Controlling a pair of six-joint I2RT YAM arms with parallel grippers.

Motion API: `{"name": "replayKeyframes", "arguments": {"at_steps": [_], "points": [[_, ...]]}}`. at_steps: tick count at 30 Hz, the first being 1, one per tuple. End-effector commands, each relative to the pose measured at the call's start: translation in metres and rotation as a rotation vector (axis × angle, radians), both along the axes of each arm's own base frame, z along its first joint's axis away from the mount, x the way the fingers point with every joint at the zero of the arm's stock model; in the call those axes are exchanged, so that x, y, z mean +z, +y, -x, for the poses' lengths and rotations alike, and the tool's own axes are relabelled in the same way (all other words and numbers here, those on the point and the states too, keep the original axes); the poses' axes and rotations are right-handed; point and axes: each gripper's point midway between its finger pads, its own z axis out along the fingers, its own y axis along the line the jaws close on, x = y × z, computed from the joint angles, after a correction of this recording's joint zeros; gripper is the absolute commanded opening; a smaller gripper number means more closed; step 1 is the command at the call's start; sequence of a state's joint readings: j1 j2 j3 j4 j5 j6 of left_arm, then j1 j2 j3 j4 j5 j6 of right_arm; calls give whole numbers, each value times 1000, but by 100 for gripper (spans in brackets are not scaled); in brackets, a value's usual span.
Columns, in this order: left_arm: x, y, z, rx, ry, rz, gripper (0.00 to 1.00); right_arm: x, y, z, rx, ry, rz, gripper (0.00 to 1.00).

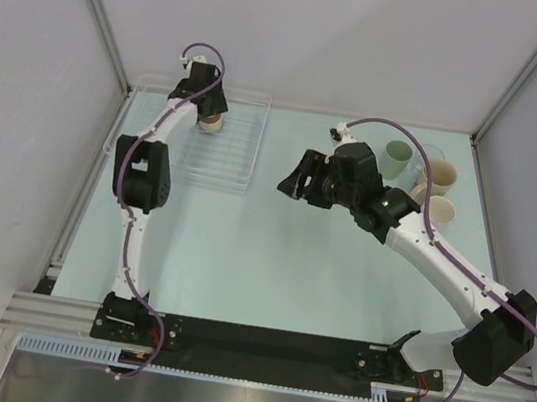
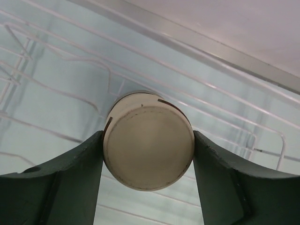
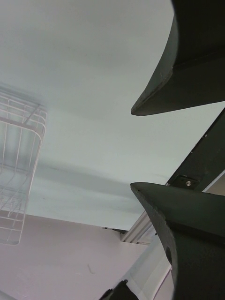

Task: Unload the cups from the dish rack

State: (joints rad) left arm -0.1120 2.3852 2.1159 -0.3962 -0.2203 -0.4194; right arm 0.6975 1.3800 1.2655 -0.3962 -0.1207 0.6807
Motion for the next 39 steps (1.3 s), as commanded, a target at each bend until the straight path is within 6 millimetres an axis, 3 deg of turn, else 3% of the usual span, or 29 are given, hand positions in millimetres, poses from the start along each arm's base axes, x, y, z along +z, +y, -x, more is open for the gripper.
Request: {"name": "replayKeyframes", "arguments": {"at_steps": [1,3,4,6,12,18,19,22,23,24,26,27,29,30,33,38,39], "points": [[53,-15,12,-13,-84,20,0,15,-1,1,-14,-52,-26,64],[77,-22,20,-18,-113,29,1,14,-3,3,-14,-51,-23,63],[77,-23,25,-16,-106,27,0,16,-3,4,-12,-55,-28,63],[98,-28,33,-24,-135,36,0,24,-6,7,-13,-71,-39,63],[135,-36,52,-51,-179,56,0,39,-11,11,-17,-121,-64,63],[145,-50,69,-82,-176,119,0,40,-15,16,-14,-131,-75,63],[157,-52,76,-93,-194,140,0,44,-16,16,-16,-144,-79,63],[162,-72,91,-163,-194,250,1,48,-23,7,-43,-171,-76,63],[182,-77,101,-178,-230,302,0,47,-25,4,-49,-170,-80,64],[172,-93,114,-252,-195,369,0,48,-27,1,-54,-172,-89,64],[199,-111,129,-340,-255,466,1,55,-32,-9,-67,-187,-141,64],[190,-124,143,-405,-215,520,0,53,-35,-12,-70,-181,-158,65],[206,-129,160,-443,-238,562,0,65,-41,-21,-73,-198,-241,65],[196,-131,172,-458,-214,581,0,62,-44,-23,-74,-189,-259,65],[210,-139,204,-534,-243,643,0,75,-55,-32,-73,-227,-333,66],[231,-156,250,-671,-288,808,0,79,-61,-37,-30,-215,-456,67],[214,-159,260,-679,-259,844,0,80,-60,-36,-17,-219,-477,67]]}}
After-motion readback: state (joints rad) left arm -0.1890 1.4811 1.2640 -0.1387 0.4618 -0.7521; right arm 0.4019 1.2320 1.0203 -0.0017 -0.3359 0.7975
